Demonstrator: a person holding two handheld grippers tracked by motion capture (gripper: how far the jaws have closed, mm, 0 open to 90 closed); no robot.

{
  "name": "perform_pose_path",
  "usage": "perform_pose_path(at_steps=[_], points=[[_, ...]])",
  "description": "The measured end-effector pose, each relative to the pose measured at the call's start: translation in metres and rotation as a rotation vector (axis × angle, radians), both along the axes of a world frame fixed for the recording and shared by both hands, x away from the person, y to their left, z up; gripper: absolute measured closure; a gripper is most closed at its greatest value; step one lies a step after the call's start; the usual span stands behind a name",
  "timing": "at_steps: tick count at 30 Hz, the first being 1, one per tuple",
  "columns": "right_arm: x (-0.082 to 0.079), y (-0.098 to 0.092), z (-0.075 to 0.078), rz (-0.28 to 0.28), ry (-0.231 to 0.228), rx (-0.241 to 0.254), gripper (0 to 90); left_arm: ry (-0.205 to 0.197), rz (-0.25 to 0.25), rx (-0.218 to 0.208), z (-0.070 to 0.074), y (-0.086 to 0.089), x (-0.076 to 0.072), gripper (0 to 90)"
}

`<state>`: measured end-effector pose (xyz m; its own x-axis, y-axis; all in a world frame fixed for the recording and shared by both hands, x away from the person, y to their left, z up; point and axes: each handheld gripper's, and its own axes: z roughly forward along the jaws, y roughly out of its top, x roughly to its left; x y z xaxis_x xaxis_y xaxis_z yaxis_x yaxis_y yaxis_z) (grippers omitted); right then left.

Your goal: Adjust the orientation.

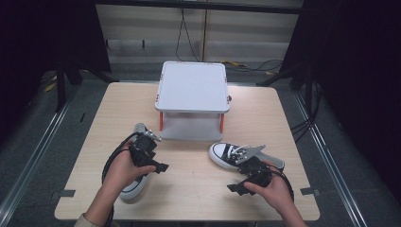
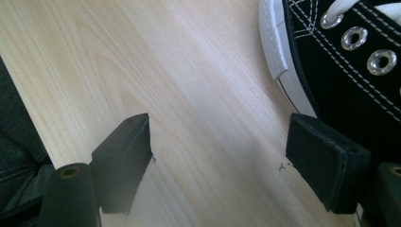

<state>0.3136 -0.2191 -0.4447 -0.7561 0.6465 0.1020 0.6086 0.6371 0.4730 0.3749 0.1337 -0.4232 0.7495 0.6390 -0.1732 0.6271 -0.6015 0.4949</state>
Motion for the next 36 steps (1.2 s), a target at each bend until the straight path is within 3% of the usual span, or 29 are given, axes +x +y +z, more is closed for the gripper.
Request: perform_pose_path(at_steps=[14, 26, 31, 36], points=[[0.001, -0.001, -0.003, -0.010, 0.005, 0.004, 23.0, 0.022, 0.011, -0.001, 0.003, 0.002, 0.003, 26.9], [0.001, -0.003, 0.000, -0.016, -0.001, 0.015, 23.0, 0.011, 0.011, 0.006, 0.011, 0.002, 0.011, 28.5], [0.000, -0.005, 0.003, -0.019, -0.010, 0.026, 23.0, 0.006, 0.012, 0.052, 0.022, 0.002, 0.018, 29.3], [-0.001, -0.002, 0.004, -0.014, -0.006, 0.027, 23.0, 0.015, 0.045, 0.095, 0.034, 0.007, 0.031, 29.5]])
